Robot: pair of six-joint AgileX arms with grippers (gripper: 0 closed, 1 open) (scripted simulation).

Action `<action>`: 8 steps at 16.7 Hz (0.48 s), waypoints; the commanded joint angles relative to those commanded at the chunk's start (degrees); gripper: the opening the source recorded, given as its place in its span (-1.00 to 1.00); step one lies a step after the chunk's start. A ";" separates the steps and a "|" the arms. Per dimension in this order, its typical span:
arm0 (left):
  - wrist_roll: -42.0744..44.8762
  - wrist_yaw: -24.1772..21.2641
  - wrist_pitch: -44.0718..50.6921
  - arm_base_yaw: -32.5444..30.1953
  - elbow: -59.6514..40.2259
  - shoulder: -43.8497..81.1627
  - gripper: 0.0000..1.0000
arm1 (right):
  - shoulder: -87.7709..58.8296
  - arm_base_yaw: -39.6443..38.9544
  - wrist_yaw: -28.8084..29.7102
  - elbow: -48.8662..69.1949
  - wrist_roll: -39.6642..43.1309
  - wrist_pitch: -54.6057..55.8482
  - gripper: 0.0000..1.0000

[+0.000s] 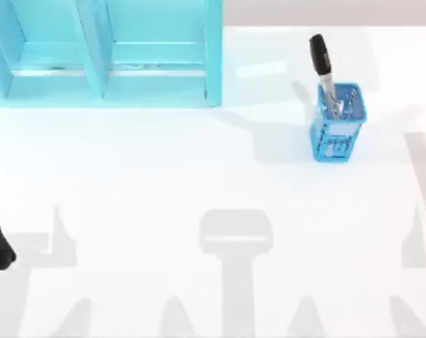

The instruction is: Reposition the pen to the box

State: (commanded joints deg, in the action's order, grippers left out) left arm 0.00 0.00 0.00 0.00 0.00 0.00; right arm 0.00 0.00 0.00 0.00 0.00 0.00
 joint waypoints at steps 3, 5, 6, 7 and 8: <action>0.00 0.00 0.00 0.00 0.00 0.00 1.00 | -0.58 -0.03 -0.35 0.40 0.22 -0.13 1.00; 0.00 0.00 0.00 0.00 0.00 0.00 1.00 | -3.57 -0.08 -2.03 2.47 1.32 -0.75 1.00; 0.00 0.00 0.00 0.00 0.00 0.00 1.00 | -6.00 -0.07 -3.28 4.10 2.13 -1.18 1.00; 0.00 0.00 0.00 0.00 0.00 0.00 1.00 | -9.03 -0.04 -4.74 6.08 3.07 -1.65 1.00; 0.00 0.00 0.00 0.00 0.00 0.00 1.00 | -12.67 0.01 -6.38 8.39 4.09 -2.13 1.00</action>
State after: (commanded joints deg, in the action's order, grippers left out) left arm 0.00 0.00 0.00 0.00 0.00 0.00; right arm -12.67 0.01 -6.38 8.39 4.09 -2.13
